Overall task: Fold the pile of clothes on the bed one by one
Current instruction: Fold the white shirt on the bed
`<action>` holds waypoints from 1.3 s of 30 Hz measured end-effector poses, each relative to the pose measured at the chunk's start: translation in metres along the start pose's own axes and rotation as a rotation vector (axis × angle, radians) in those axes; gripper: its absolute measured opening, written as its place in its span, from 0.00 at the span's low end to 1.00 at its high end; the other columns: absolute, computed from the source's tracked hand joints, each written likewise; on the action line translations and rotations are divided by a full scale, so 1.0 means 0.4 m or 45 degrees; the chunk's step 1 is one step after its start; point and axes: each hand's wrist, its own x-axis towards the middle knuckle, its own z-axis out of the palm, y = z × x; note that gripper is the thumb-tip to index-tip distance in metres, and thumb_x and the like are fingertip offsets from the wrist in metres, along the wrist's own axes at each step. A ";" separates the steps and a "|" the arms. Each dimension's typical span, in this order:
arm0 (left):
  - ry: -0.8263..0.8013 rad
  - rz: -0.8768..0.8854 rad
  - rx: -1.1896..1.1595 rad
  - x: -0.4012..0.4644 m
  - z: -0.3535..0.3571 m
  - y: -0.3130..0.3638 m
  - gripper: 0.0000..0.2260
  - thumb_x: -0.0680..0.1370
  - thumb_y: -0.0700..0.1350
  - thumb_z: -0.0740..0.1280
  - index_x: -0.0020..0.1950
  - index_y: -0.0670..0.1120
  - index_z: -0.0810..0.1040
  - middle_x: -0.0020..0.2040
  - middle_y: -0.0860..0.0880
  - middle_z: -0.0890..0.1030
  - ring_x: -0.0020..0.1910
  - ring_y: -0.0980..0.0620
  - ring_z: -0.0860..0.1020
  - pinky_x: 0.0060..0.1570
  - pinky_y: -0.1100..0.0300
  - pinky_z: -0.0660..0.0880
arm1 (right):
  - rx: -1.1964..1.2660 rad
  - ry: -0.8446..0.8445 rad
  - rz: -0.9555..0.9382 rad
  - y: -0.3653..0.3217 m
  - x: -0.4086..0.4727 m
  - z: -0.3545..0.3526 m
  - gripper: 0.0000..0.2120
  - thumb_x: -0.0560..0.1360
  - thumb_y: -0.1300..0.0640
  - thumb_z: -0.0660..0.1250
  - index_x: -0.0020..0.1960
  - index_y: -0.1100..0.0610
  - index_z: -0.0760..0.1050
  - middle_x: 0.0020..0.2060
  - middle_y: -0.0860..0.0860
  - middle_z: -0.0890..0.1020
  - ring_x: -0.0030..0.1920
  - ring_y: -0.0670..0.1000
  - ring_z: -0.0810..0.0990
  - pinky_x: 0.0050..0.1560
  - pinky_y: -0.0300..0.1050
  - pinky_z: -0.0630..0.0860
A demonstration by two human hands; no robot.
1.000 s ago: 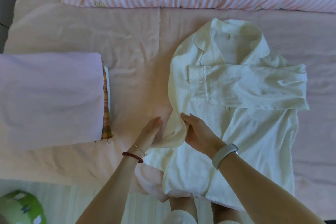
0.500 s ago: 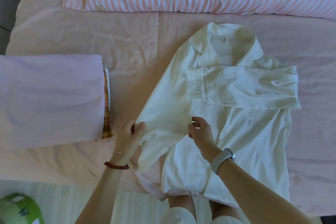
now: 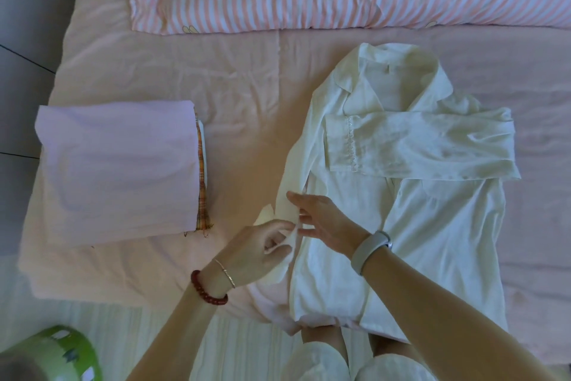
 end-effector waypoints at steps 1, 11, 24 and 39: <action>-0.034 -0.012 0.000 0.005 0.016 0.004 0.17 0.76 0.46 0.66 0.65 0.47 0.73 0.51 0.51 0.78 0.52 0.55 0.77 0.50 0.77 0.68 | -0.038 0.050 0.000 -0.009 0.004 -0.003 0.12 0.77 0.55 0.63 0.56 0.61 0.77 0.49 0.55 0.81 0.48 0.52 0.79 0.54 0.47 0.75; 0.376 0.159 0.351 0.201 -0.002 0.007 0.19 0.76 0.35 0.62 0.66 0.43 0.72 0.64 0.44 0.73 0.63 0.44 0.71 0.62 0.59 0.67 | 0.076 0.241 -0.083 0.042 -0.034 -0.126 0.10 0.76 0.67 0.55 0.50 0.59 0.73 0.42 0.53 0.78 0.41 0.51 0.78 0.47 0.44 0.79; -0.182 0.514 1.305 0.466 -0.018 0.181 0.12 0.81 0.45 0.55 0.56 0.51 0.77 0.67 0.59 0.70 0.75 0.53 0.50 0.71 0.52 0.46 | -0.178 0.271 0.017 0.096 -0.097 -0.216 0.11 0.72 0.69 0.55 0.49 0.66 0.74 0.42 0.56 0.76 0.43 0.53 0.76 0.46 0.46 0.79; 0.228 0.217 1.006 0.513 -0.127 0.174 0.10 0.79 0.44 0.58 0.51 0.45 0.78 0.45 0.47 0.82 0.49 0.45 0.77 0.56 0.55 0.64 | -0.984 1.095 0.014 0.041 -0.217 -0.478 0.09 0.71 0.61 0.55 0.32 0.55 0.64 0.29 0.50 0.70 0.34 0.54 0.68 0.31 0.42 0.62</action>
